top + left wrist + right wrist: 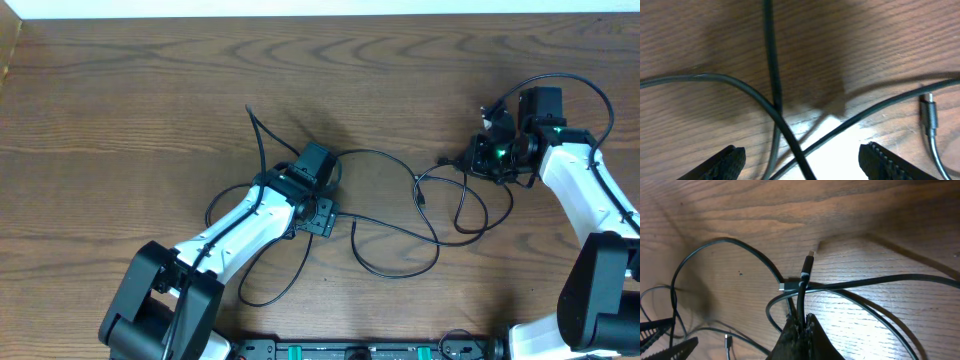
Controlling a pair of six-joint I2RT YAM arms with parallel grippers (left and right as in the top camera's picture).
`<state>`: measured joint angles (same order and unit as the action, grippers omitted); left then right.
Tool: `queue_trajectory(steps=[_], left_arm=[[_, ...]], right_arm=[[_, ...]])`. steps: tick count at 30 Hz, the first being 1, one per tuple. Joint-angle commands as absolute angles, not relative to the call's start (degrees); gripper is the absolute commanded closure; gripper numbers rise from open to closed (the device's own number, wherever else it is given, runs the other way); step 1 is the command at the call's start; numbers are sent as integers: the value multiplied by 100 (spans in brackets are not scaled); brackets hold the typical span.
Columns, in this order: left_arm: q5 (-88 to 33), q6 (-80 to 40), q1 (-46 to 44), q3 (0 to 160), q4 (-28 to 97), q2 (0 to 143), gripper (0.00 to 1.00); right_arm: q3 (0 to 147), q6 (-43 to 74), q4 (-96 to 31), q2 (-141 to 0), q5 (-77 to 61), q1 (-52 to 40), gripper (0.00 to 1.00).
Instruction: Untangle cables
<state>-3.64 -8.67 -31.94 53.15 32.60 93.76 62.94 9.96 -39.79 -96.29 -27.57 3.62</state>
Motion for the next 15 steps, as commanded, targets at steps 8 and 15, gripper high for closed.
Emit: queue_trajectory(steps=[8, 15], left_arm=[[-631, -410, -3197, 5043, 2825, 9430, 21], [-78, -408, -3197, 4954, 2639, 9430, 21]], right_arm=[[6309, 893, -3990, -9574, -2692, 331, 99], [6309, 895, -3992, -9574, -2692, 331, 98]])
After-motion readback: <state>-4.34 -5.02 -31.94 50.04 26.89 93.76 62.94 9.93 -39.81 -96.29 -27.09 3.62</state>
